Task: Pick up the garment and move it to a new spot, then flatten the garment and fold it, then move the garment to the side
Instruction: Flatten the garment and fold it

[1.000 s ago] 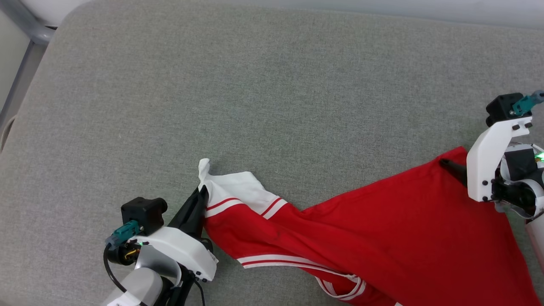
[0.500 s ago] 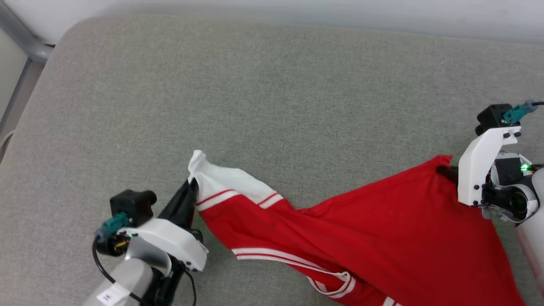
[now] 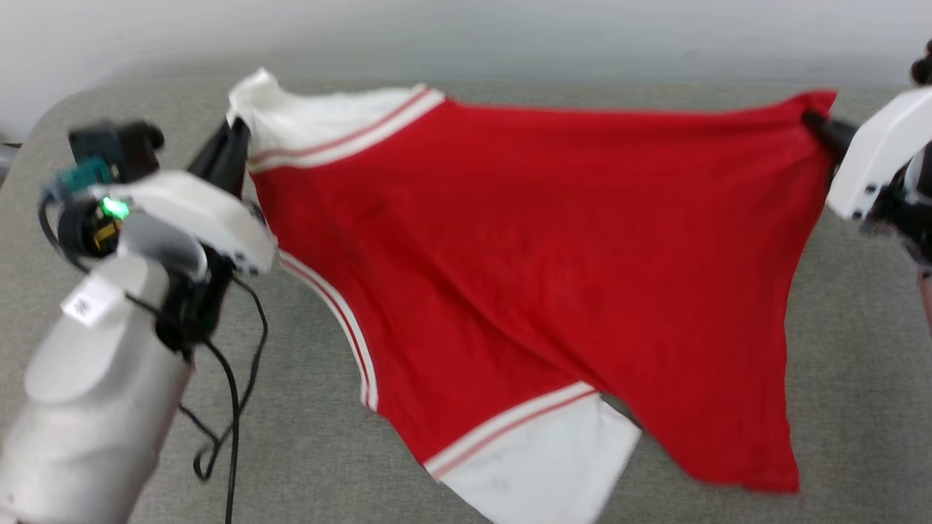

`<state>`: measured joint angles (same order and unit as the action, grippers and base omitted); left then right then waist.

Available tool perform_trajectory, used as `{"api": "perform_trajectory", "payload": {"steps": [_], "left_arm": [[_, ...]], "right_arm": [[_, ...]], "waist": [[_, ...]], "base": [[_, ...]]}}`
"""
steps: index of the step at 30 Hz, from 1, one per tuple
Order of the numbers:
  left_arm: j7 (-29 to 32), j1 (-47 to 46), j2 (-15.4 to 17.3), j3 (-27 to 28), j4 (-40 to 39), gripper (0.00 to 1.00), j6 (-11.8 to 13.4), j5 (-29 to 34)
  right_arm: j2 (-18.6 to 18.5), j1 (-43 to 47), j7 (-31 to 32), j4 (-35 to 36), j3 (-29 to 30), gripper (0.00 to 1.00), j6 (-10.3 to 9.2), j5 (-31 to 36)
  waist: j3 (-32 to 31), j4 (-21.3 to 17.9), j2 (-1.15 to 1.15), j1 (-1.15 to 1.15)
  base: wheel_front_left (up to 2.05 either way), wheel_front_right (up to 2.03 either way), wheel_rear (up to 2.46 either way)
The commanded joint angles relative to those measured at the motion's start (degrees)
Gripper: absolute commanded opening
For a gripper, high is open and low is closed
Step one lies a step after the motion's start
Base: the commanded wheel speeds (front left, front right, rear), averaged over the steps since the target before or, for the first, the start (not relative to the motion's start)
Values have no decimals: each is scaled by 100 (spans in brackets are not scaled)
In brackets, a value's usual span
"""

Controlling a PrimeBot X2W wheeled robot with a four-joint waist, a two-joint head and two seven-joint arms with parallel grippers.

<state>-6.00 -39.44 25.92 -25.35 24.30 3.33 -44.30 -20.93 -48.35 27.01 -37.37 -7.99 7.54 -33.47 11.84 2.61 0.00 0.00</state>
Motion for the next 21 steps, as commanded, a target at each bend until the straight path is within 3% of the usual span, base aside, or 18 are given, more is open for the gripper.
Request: {"api": "perform_trajectory", "payload": {"steps": [1, 13, 21], "left_arm": [[60, -369, 13, 48, 173, 0, -56, 6], [100, -3292, 93, 53, 1731, 0, -112, 562], [-86, -5031, 93, 82, 2240, 0, -167, 827]], "right_arm": [[14, -250, -138, -58, 93, 0, -10, 128], [336, -2306, -1084, -569, 994, 0, -12, 948], [446, -3777, -1424, -721, 1386, 0, -14, 1425]], "waist": [[15, -106, 0, 0], [500, -347, 0, 0], [1350, -322, 0, 0]], "base": [[0, 0, 0], [0, 0, 0], [0, 0, 0]]}}
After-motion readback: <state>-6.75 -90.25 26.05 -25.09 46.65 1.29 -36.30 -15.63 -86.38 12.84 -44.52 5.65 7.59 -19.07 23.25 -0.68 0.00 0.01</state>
